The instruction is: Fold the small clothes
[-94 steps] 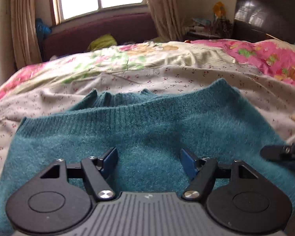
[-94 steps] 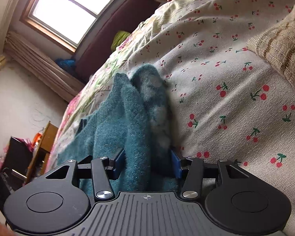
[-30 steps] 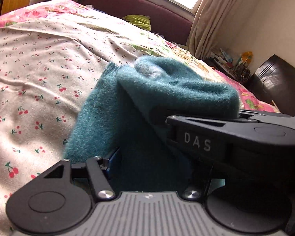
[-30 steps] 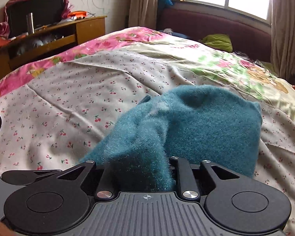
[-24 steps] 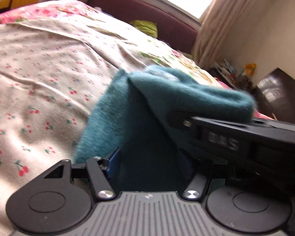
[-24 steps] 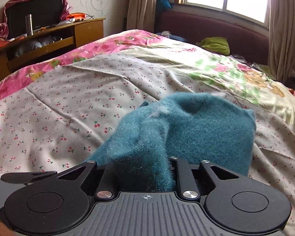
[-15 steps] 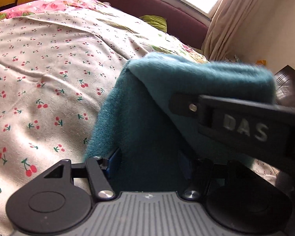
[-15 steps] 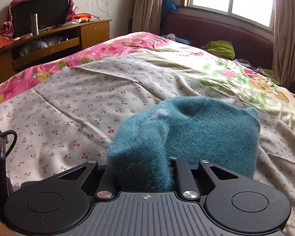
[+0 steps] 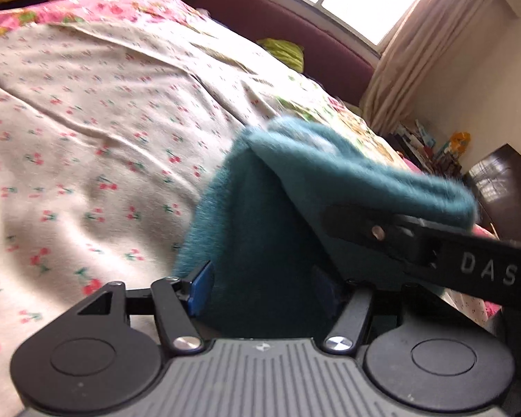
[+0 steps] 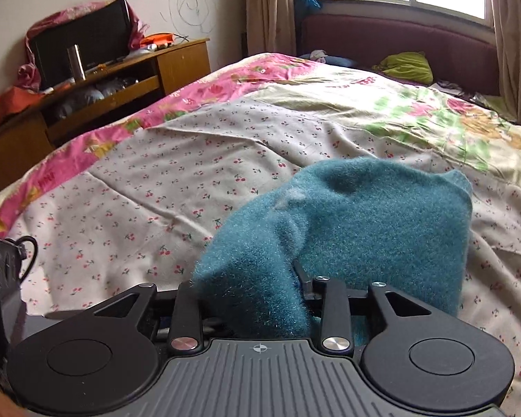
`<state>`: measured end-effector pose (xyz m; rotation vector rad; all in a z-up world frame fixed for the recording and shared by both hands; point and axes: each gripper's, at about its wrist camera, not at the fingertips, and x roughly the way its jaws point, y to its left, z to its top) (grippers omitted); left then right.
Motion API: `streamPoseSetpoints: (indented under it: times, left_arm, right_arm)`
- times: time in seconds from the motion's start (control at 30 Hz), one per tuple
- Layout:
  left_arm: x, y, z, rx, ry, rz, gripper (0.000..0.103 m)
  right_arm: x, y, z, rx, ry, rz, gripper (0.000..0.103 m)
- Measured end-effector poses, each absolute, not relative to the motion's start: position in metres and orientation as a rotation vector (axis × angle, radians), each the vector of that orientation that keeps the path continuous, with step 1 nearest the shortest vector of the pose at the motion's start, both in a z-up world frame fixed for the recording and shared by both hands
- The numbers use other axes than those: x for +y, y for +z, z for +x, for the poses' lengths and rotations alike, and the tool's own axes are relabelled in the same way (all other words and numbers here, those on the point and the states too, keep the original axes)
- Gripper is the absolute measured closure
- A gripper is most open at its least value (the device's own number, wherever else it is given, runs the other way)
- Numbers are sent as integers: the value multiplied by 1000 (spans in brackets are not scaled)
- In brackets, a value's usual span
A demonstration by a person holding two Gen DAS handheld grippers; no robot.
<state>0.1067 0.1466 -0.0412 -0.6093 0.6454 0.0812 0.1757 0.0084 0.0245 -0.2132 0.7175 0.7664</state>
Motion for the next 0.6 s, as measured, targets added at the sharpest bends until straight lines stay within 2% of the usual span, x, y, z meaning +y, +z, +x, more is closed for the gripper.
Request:
streamPoseSetpoints:
  times: [0.13, 0.27, 0.43, 0.6]
  left_arm:
    - [148, -32, 88, 598, 150, -556, 29]
    - [159, -24, 81, 565, 188, -553, 29]
    - [173, -3, 66, 473, 230, -587, 29]
    - [153, 17, 83, 434, 79, -554, 28]
  right_arm:
    - [-12, 27, 172, 741, 842, -113, 52]
    - [-31, 38, 167, 754, 899, -3, 53]
    - [-54, 65, 174, 644, 797, 32, 53]
    - [-24, 73, 217, 636, 681, -123, 52]
